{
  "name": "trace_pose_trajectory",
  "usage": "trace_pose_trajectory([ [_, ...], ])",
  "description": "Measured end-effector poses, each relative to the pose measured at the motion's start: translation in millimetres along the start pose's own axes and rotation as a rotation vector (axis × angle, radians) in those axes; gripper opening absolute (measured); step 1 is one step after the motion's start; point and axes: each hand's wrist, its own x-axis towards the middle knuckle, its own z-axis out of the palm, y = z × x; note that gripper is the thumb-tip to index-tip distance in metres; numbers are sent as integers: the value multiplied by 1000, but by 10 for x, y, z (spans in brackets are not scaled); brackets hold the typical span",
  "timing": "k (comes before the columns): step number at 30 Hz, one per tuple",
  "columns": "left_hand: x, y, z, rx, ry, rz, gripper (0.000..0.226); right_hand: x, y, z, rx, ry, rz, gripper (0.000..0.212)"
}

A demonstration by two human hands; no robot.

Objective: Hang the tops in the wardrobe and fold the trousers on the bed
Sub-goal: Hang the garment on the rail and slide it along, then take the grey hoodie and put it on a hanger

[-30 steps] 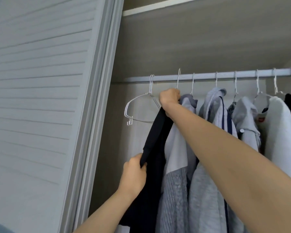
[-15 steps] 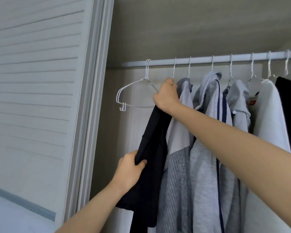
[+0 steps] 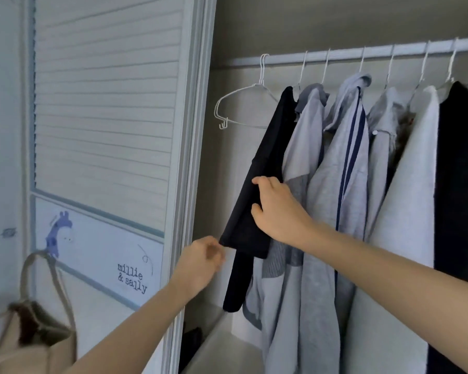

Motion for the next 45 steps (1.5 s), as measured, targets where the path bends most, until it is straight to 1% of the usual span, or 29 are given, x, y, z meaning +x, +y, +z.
trace_pose_trajectory([
  [2, -363, -38, -136, 70, 32, -19, 5, -294, -134, 83, 10, -36, -63, 52],
  [5, -885, -30, -366, 208, 96, -15, 14, -651, -325, 201, 62, -75, -160, 50],
  [8, -1488, 41, -597, 291, 165, -60, 18, -997, -538, 331, 244, -138, -210, 45],
  [10, -2093, 84, -732, 344, 243, -128, 20, -1348, -781, 440, 400, -247, -253, 42],
  [12, -2678, 116, -795, 414, 325, -180, 22, -1723, -1001, 535, 496, -345, -304, 42],
  [14, -3248, 151, -797, 461, 396, -270, 22, -2099, -1205, 599, 544, -390, -380, 42],
  [16, -3891, 230, -719, 464, 495, -394, 16, -2498, -1403, 620, 610, -431, -468, 41],
  [20, -5258, 461, -362, 413, 734, -630, 11, -3410, -1821, 540, 755, -542, -641, 40],
  [23, -6213, 727, -29, 418, 885, -811, 17, -4127, -2150, 396, 884, -659, -764, 37],
  [25, -6964, 968, 243, 409, 1041, -958, 21, -4721, -2455, 198, 952, -772, -883, 37],
  [29, -7978, 1251, 673, 414, 1232, -1132, 24, -5618, -2881, -115, 1043, -890, -1069, 35],
  [33, -8855, 1569, 1116, 382, 1456, -1291, 25, -6488, -3228, -452, 1067, -997, -1244, 36],
  [38, -9903, 2024, 1731, 304, 1726, -1413, 25, -7706, -3573, -956, 1037, -1148, -1500, 31],
  [43, -10886, 2389, 2190, 187, 1919, -1534, 20, -8915, -3884, -1407, 963, -1250, -1696, 30],
  [44, -11230, 2483, 2314, 152, 1957, -1572, 19, -9305, -3977, -1544, 933, -1274, -1733, 30],
  [45, -11402, 2523, 2382, 122, 1966, -1604, 18, -9495, -4025, -1614, 908, -1283, -1753, 30],
])
